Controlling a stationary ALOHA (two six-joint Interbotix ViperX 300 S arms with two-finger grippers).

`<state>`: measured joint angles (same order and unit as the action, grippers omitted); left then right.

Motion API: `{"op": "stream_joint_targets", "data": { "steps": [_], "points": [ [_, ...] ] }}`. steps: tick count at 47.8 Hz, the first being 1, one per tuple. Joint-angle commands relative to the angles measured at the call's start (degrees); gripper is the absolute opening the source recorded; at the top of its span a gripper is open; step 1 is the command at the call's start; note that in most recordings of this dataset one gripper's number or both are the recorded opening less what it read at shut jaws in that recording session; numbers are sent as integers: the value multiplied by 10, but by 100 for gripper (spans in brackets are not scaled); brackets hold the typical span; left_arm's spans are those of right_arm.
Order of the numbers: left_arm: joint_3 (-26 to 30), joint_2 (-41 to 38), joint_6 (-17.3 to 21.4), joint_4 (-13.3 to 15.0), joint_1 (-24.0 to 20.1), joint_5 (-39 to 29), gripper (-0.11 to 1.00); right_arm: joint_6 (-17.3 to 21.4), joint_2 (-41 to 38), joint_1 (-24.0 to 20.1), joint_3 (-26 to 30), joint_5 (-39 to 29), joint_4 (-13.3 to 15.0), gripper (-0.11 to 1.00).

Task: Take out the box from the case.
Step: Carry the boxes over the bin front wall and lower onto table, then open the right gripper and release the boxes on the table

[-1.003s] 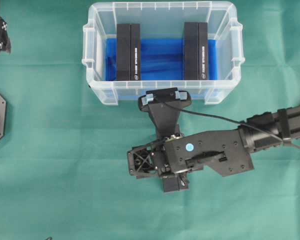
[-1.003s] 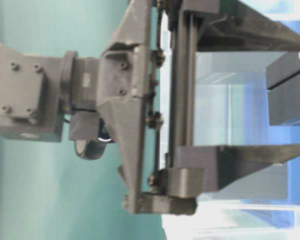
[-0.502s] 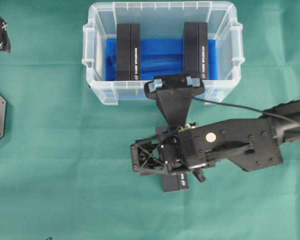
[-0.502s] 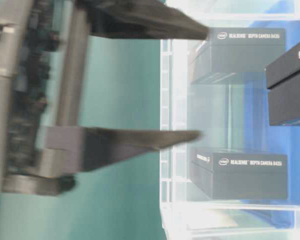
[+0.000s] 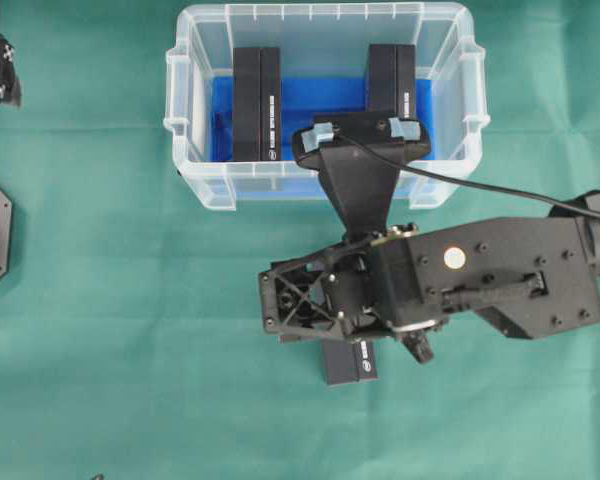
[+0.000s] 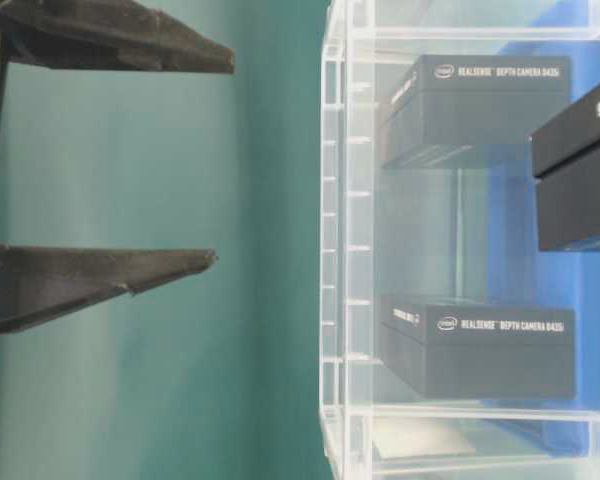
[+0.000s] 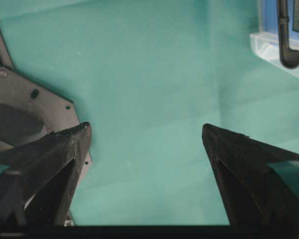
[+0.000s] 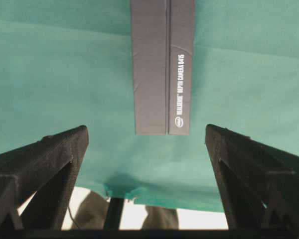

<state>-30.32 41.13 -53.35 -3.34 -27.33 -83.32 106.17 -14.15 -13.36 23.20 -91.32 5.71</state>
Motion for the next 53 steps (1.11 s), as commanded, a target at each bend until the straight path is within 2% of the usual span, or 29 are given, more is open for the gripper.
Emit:
{"op": "stream_joint_targets", "data": {
  "steps": [1,11,17,25,31,42,53],
  "points": [
    [7,0,1,-1,-2,1,99,0,23,0,12,-2,3,93],
    [7,0,2,-1,-2,1,99,-1,23,0,11,-5,4,93],
    [5,4,1,1,-2,0,99,-3,25,-3,7,-32,4,93],
    [4,8,-1,2,-2,-9,99,-4,40,-8,-21,-43,3,93],
    [4,8,-4,5,-2,-12,99,-1,69,-14,-69,-25,1,93],
    [4,9,-4,6,-2,-12,99,21,156,-26,-196,22,1,93],
    [5,6,-9,6,-2,-7,99,31,249,-43,-303,29,0,93]
  ]
}}
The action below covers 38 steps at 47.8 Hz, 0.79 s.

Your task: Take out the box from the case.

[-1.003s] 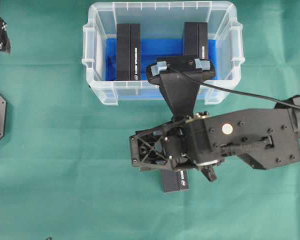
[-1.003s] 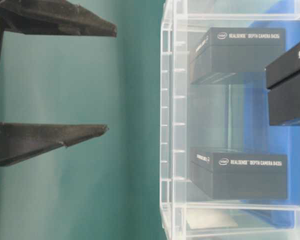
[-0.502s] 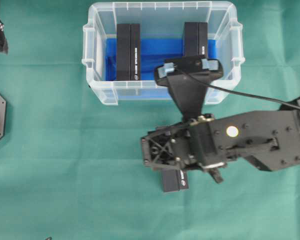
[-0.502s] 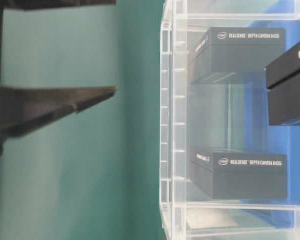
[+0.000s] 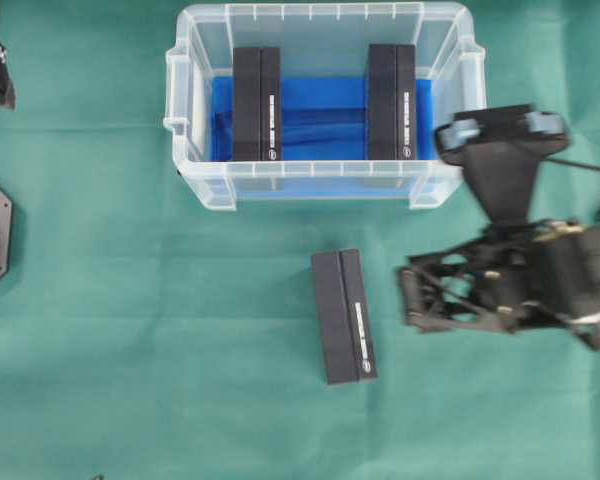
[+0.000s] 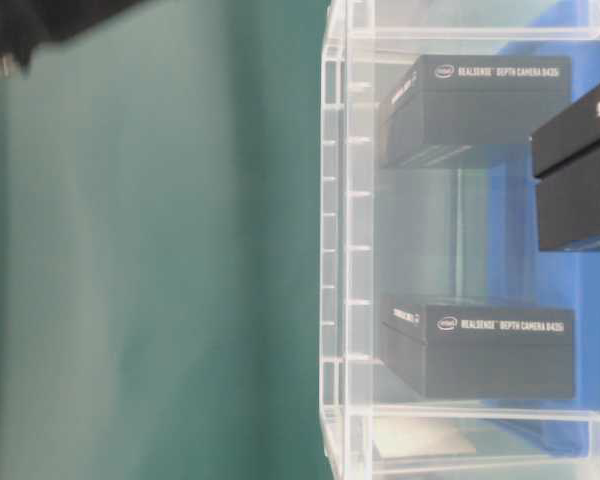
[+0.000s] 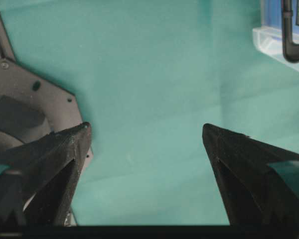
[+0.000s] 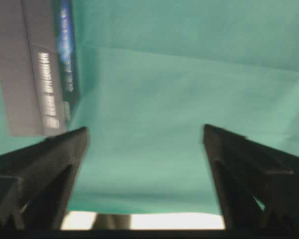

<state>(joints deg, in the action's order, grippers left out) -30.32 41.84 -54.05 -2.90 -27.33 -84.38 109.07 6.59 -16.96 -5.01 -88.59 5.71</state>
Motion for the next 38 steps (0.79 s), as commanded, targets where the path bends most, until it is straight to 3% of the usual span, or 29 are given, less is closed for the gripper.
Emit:
{"op": "stream_joint_targets", "data": {
  "steps": [1,15,26,32,38],
  "points": [
    [4,-1,-3,2,-2,4,99,7,52,-9,-33,2,-1,93],
    [5,-3,-11,2,-2,11,99,36,157,-27,-132,3,3,93],
    [6,-4,-10,2,-2,11,99,23,163,-15,-140,21,35,92],
    [7,-6,-10,2,-2,11,99,-20,167,30,-145,24,44,92],
    [7,-6,-10,2,-2,11,99,-92,174,91,-154,24,43,92]
  ]
}}
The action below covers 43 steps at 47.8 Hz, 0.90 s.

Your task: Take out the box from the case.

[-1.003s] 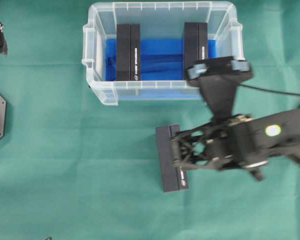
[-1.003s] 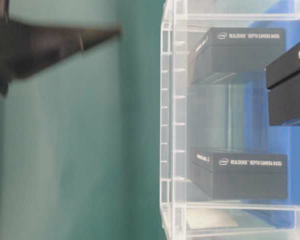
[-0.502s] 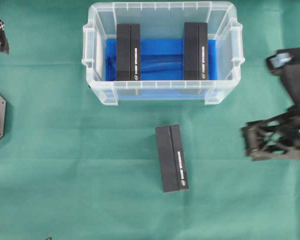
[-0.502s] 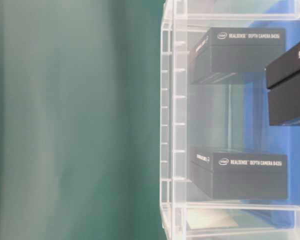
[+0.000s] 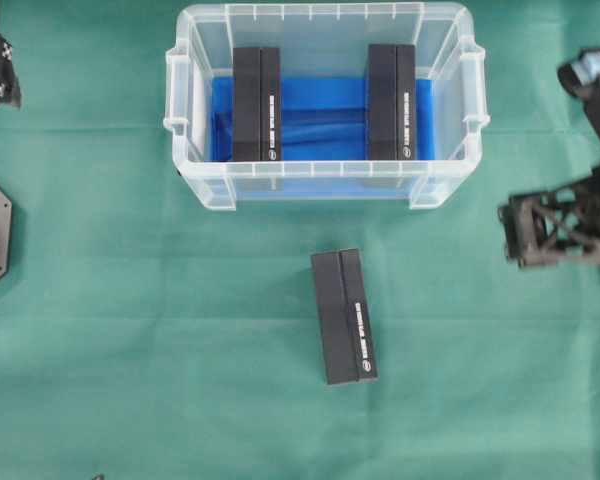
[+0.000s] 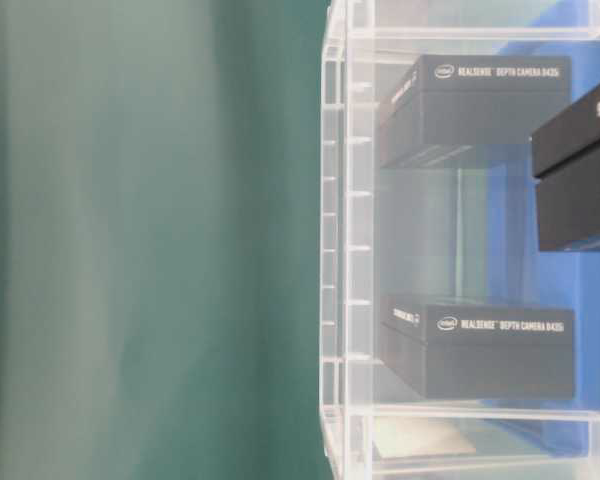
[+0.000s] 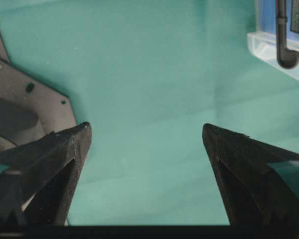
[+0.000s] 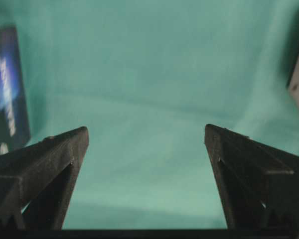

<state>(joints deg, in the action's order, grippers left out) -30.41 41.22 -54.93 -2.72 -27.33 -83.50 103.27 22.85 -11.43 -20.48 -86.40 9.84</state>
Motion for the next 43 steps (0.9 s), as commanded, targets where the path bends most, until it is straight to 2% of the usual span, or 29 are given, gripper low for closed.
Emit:
{"op": "stream_joint_targets", "data": {
  "steps": [1,11,21,33,43],
  "points": [
    [8,0,-1,0,-2,3,99,-46,12,47,0,3,1,92],
    [8,0,-3,0,-2,3,99,-161,16,160,-8,8,0,92],
    [8,0,-3,0,-2,2,99,-246,16,253,-25,33,-4,92],
    [8,0,-3,0,-2,1,99,-316,16,338,-47,57,-11,92],
    [8,0,-3,0,-2,1,99,-348,16,375,-49,62,-11,92]
  ]
}}
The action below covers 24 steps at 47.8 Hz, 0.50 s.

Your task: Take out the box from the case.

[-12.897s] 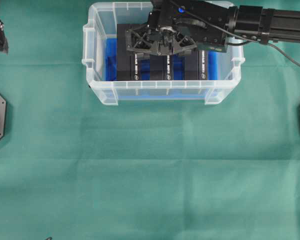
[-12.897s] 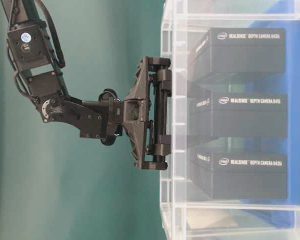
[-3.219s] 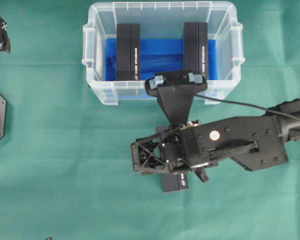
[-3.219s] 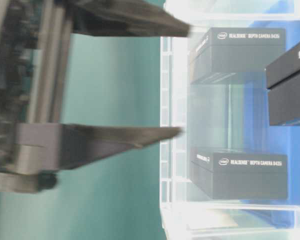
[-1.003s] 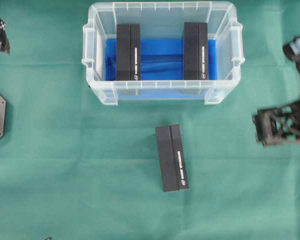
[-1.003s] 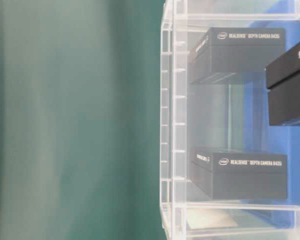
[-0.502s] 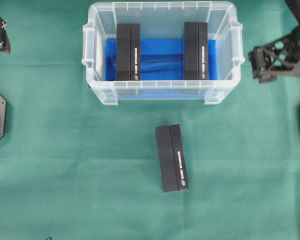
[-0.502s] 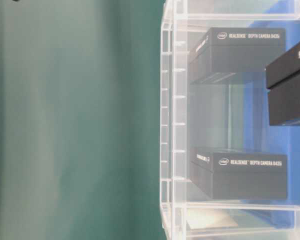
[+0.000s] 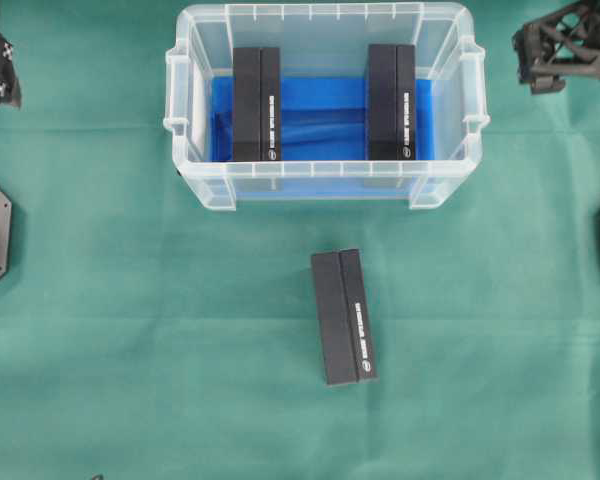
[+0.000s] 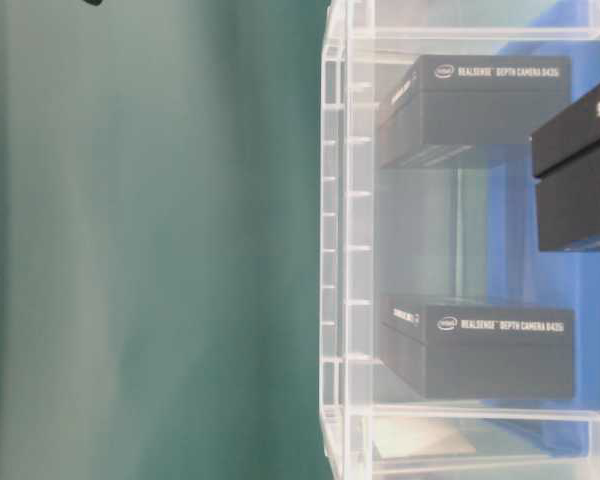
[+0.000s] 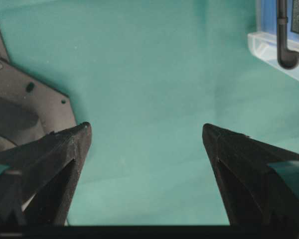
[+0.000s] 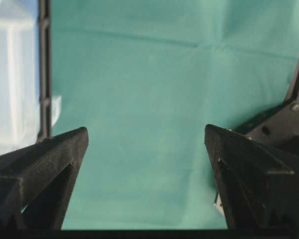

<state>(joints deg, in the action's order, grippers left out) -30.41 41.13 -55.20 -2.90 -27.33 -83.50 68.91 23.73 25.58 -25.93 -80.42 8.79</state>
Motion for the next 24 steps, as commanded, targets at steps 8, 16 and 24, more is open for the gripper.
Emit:
{"op": "stream_joint_targets", "data": {
  "steps": [8,16,24],
  "points": [
    [8,0,0,1,-1,0,99,-5,7,7,4,3,-1,92],
    [9,-1,0,-1,-2,1,99,-5,8,7,4,4,-2,92],
    [11,-10,2,-1,-2,3,99,-5,8,7,3,3,-2,92]
  ]
}}
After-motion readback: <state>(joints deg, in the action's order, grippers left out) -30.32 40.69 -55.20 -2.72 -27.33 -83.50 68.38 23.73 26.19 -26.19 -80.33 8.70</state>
